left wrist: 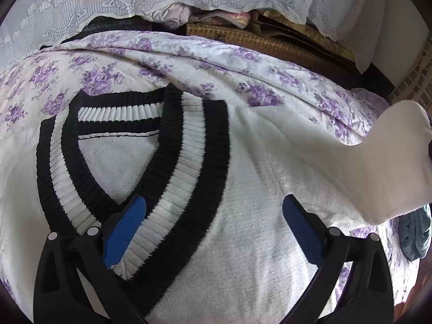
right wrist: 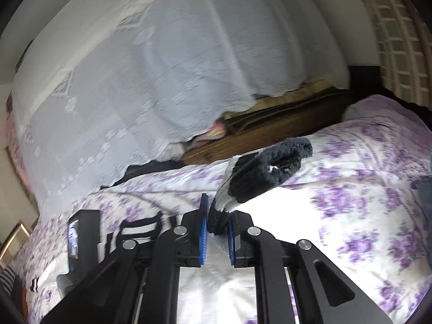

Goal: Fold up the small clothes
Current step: 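Fold that sleeve across the sweater toward the collar with the right gripper, release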

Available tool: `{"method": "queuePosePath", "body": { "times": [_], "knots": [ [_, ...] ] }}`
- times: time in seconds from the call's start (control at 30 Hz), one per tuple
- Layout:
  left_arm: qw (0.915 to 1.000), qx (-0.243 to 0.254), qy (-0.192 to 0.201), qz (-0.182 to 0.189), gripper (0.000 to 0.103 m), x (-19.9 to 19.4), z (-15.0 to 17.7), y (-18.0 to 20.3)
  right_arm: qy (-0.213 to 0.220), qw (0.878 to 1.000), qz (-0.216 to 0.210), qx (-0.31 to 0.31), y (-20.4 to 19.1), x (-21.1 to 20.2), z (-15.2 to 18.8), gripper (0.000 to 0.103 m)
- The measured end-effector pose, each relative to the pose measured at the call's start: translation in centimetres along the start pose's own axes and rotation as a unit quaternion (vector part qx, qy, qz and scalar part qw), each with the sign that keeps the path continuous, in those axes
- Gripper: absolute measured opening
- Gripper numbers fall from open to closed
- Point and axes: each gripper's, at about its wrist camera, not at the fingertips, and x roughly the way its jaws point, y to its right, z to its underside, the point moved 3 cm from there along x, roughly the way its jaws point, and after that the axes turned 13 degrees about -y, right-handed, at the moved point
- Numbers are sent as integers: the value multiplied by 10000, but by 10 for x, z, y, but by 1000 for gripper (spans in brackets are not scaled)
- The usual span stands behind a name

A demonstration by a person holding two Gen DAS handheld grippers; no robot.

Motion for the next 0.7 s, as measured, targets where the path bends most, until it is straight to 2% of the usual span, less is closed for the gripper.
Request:
{"method": "queuePosePath", "body": {
  "times": [0.17,0.33,0.53,0.7],
  "knots": [
    [9996,-226,55,175,99,-9,-6,-21,-193,9993,-285,-159,-41,15,1,13],
    [9988,-409,264,85,99,-26,-9,-48,-372,9969,-564,-399,-87,33,5,13],
    [9946,-971,368,88,99,-39,-6,-100,-577,9919,-804,-799,-141,60,21,13],
    [9861,-1632,327,14,99,-39,4,-152,-805,9874,-815,-1090,-167,84,38,13]
  ]
}}
